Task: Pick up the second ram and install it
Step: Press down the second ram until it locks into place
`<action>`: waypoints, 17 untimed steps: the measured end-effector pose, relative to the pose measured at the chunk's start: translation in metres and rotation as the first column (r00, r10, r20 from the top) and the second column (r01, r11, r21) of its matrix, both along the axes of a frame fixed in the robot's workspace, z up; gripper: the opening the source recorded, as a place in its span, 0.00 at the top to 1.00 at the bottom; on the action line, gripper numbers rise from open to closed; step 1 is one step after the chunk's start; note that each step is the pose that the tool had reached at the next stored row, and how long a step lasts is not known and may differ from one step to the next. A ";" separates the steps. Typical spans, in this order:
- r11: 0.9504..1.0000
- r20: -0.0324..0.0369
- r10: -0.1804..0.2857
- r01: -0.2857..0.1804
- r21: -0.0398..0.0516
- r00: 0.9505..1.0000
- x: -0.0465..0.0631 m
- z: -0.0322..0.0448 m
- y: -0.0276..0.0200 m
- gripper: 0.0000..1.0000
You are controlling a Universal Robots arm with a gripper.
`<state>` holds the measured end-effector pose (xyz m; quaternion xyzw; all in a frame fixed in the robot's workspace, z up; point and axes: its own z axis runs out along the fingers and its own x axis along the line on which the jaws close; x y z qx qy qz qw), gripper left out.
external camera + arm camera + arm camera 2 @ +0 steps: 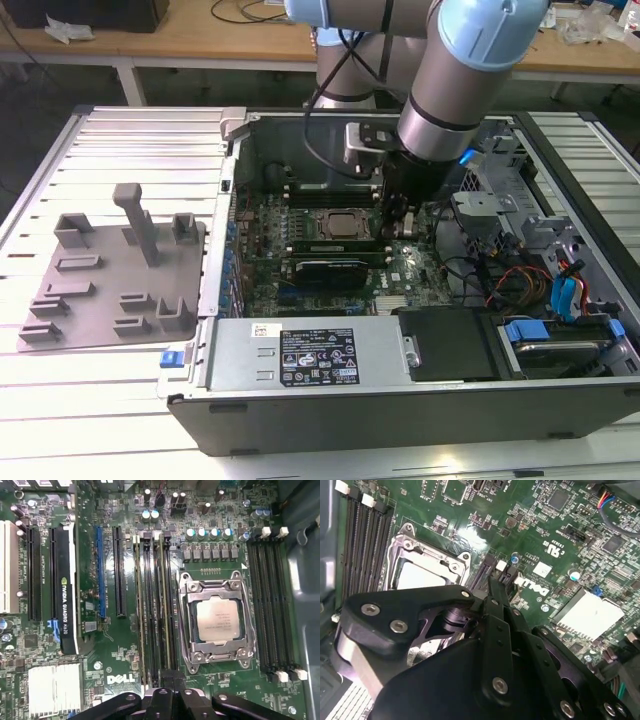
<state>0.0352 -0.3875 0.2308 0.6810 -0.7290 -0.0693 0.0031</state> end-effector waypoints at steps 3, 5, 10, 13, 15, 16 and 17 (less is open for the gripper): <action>1.000 0.001 0.000 0.000 0.001 1.000 0.000 -0.0036 0.0000 0.92; 1.000 0.002 0.000 0.000 0.002 1.000 -0.001 0.0031 0.0000 0.92; 1.000 0.011 0.000 0.000 0.002 1.000 -0.024 0.0047 -0.0001 0.92; 1.000 0.020 0.000 0.000 0.002 1.000 -0.055 0.0044 -0.0001 0.92; 1.000 0.024 0.000 0.000 0.002 1.000 -0.070 0.0041 0.0000 0.92; 1.000 0.025 0.000 0.000 0.002 1.000 -0.074 0.0040 0.0000 0.92; 1.000 0.027 0.000 0.000 0.002 1.000 -0.083 0.0037 -0.0001 0.92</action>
